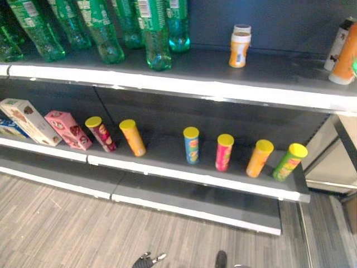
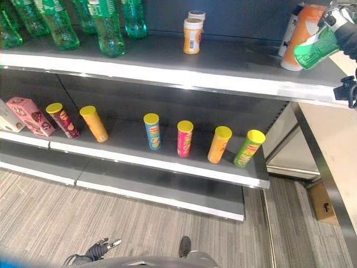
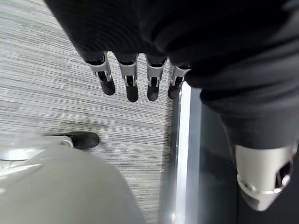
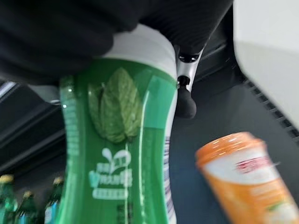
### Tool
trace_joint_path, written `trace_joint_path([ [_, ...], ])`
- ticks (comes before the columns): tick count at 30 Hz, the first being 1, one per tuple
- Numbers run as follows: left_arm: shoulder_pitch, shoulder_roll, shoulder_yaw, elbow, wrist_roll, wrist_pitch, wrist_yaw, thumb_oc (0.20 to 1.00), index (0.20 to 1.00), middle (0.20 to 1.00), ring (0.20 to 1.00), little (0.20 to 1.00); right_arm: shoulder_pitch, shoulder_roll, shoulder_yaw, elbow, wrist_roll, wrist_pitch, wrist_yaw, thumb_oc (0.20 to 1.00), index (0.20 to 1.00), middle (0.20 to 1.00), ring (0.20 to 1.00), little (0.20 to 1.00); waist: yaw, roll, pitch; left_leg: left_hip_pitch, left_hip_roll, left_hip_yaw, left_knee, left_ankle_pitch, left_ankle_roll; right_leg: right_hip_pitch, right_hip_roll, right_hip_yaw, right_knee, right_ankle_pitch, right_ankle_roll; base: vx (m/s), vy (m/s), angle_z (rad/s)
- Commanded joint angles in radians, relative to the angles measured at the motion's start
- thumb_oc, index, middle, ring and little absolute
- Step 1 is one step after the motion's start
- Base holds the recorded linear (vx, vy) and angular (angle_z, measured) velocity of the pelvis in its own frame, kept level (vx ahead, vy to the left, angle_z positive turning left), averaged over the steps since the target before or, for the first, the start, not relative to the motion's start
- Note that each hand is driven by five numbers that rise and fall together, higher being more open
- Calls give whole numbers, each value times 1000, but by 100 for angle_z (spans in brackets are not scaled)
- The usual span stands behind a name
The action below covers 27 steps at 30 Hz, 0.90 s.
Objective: Put the goods on the table back onto the shelves and tidy them up.
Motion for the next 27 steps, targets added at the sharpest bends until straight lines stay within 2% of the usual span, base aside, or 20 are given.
trace_joint_path([
  [1,-29,94,-23,19,-46,-20,7,1000,1000,1000,1000,1000,-90,1,76,15,77,-34,24,200,200,200,200,200,29,-88,-42,-27,-2,-14,-11,3,-26,26,-133,52,90,-142,124,2,-19,15],
  [8,-19,100,-44,30,-53,-22,5,1000,1000,1000,1000,1000,-299,14,305,104,166,-47,79,200,200,200,200,200,45,-89,-48,-33,1,-18,-18,13,-34,40,-139,22,92,-149,121,6,-9,14],
  [9,-20,103,-43,35,-56,-23,9,1000,1000,1000,1000,1000,-401,24,412,137,154,-39,84,200,200,200,200,200,49,-90,-48,-31,-1,-16,-19,12,-33,42,-142,21,91,-148,120,-15,5,14],
  [13,-20,105,-46,50,-61,-23,15,1000,1000,1000,1000,1000,-558,66,581,200,103,-24,89,200,200,200,200,200,61,-93,-52,-27,-1,-8,-21,10,-31,52,-145,19,82,-146,120,-3,1,2],
  [14,-20,103,-44,50,-61,-23,15,1000,1000,1000,1000,1000,-569,68,593,203,103,-24,89,200,200,200,200,200,59,-91,-52,-27,-1,-8,-21,10,-31,53,-145,19,81,-146,120,6,5,-3],
  [17,-24,102,-49,59,-61,-23,25,1000,1000,1000,1000,1000,-664,104,695,280,15,-7,66,200,200,200,200,200,66,-90,-54,-25,-2,-7,-21,10,-31,60,-146,16,77,-146,119,0,0,0],
  [18,-29,105,-52,62,-62,-21,33,1000,1000,1000,1000,1000,-714,124,747,325,-72,11,41,200,200,200,200,200,69,-92,-53,-25,-3,-7,-21,10,-30,62,-147,15,77,-148,119,0,0,0],
  [23,-40,99,-53,69,-65,-20,50,1000,1000,1000,1000,1000,-770,177,801,385,-199,46,10,200,200,200,200,200,70,-84,-52,-30,-5,-13,-21,13,-30,63,-148,10,79,-151,116,0,0,2],
  [27,-44,95,-58,72,-67,-18,56,1000,1000,1000,1000,1000,-765,214,788,405,-218,58,5,200,200,200,200,200,72,-76,-50,-35,-7,-21,-24,17,-32,64,-150,0,83,-154,116,2,-1,2],
])
